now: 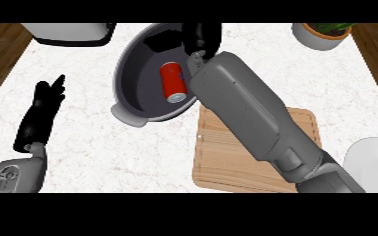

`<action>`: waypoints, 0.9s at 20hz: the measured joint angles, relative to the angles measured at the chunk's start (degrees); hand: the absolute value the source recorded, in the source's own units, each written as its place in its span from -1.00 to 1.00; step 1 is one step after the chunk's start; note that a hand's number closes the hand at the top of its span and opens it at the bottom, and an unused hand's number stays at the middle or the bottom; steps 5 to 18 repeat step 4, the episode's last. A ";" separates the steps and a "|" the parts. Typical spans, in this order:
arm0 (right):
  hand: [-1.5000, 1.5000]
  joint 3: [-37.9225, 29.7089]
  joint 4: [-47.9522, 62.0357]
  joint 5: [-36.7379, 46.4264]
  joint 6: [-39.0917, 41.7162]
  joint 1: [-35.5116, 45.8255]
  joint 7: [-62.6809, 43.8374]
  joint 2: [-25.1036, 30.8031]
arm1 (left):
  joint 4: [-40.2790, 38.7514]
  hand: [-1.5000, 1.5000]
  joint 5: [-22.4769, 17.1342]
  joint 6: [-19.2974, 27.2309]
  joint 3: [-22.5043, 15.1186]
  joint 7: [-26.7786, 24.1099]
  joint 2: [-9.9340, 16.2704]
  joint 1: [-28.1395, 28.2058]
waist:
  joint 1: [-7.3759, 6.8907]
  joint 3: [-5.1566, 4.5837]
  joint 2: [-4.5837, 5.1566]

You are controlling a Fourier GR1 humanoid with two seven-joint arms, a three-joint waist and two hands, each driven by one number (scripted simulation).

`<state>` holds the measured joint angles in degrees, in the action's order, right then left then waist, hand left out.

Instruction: Pick the can from the cutting board and place it in the pot

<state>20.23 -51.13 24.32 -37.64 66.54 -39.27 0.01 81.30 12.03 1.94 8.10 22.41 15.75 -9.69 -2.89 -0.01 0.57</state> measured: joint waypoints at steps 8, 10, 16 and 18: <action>-1.00 -2.79 -1.06 -0.44 -5.98 -2.39 3.61 0.22 | 0.48 0.00 0.16 0.71 0.58 -0.16 -0.22 1.66 | 1.30 0.01 -0.29; -1.00 -2.79 -1.06 -0.44 -5.98 -2.39 3.61 0.22 | 0.48 0.00 0.16 0.71 0.58 -0.16 -0.22 1.66 | 1.30 0.01 -0.29; -1.00 -2.79 -1.06 -0.44 -5.98 -2.39 3.61 0.22 | 0.48 0.00 0.16 0.71 0.58 -0.16 -0.22 1.66 | 1.30 0.01 -0.29; -1.00 -2.79 -1.06 -0.44 -5.98 -2.39 3.61 0.22 | 0.48 0.00 0.16 0.71 0.58 -0.16 -0.22 1.66 | 1.30 0.01 -0.29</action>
